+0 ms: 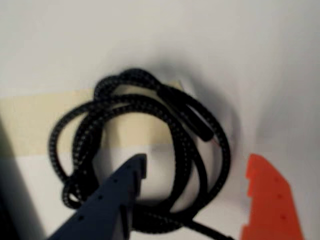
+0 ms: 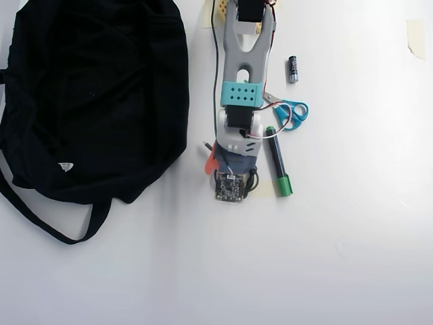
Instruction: Put the cable into the black bag
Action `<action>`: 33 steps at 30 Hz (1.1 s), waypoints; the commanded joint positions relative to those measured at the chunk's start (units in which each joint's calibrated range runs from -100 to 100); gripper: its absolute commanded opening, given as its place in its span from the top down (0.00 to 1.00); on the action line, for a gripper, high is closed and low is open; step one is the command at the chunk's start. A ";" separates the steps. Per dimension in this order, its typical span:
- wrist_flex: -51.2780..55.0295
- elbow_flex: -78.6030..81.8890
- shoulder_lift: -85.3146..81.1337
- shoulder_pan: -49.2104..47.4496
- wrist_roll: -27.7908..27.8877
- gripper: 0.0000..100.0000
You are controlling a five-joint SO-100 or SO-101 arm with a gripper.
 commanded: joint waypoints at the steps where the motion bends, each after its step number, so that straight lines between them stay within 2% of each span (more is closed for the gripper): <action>1: -1.00 -2.59 -0.06 0.04 -0.02 0.74; 12: -1.00 -2.50 1.85 0.26 -0.23 0.75; 23: -1.00 -2.41 1.94 0.49 -0.23 0.97; 33: -0.40 -2.41 1.85 0.94 -0.28 0.98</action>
